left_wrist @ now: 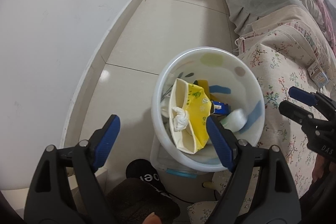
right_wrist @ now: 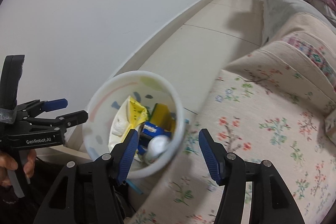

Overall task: Collect trash
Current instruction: 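Open the left gripper to drop the tissue while the right opens to drop the bottle, then move the right gripper to the white snack wrapper and grasp it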

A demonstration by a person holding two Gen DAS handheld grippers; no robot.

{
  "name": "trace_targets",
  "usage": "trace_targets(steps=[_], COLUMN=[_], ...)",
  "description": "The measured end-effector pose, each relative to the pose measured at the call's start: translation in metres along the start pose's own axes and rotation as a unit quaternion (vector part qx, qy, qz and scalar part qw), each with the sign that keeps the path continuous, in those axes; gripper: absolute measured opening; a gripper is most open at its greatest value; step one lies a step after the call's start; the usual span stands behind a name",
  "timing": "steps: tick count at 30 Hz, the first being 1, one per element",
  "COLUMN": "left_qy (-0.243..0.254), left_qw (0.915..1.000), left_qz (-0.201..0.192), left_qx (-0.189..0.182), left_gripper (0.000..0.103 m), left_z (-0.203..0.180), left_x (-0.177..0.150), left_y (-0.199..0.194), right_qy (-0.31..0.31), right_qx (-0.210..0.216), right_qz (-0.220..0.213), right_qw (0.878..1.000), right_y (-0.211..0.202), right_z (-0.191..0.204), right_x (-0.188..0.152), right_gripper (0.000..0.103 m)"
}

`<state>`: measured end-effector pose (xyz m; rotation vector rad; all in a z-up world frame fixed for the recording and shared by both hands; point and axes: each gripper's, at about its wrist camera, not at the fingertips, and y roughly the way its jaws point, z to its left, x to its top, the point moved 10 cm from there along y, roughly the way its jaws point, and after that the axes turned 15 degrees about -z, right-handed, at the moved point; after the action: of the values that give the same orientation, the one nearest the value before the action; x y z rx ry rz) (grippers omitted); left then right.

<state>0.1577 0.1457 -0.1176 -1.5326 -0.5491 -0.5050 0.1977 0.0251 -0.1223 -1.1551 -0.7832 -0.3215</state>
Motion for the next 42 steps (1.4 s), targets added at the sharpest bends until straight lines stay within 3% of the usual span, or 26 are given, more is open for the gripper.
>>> trace_targets(steps=[15,24,33,42], left_qy=[0.03,0.05,0.084,0.108], left_qw=[0.9993,0.9973,0.993,0.9887], left_qz=[0.004,-0.007,-0.003,0.006], left_qx=[-0.022,-0.054,-0.084,-0.104], left_gripper=[0.087,0.096,0.097,0.097], left_z=[-0.049,-0.113,-0.18,-0.23], left_x=[0.004,0.018,0.02,0.021], left_y=[-0.006,-0.015,-0.006,0.005], right_qy=[0.006,0.034,0.067,0.13], right_qx=[-0.086,-0.135,-0.19,-0.249], right_qz=[-0.018,-0.036,-0.045,-0.043], right_qw=[0.996,0.99,0.978,0.959], right_y=[-0.053,-0.09,-0.13,-0.162], right_z=[-0.081,-0.141,-0.214,-0.298], right_x=[-0.008,-0.013,-0.028,-0.05], right_gripper=[0.068,0.07,0.071,0.071])
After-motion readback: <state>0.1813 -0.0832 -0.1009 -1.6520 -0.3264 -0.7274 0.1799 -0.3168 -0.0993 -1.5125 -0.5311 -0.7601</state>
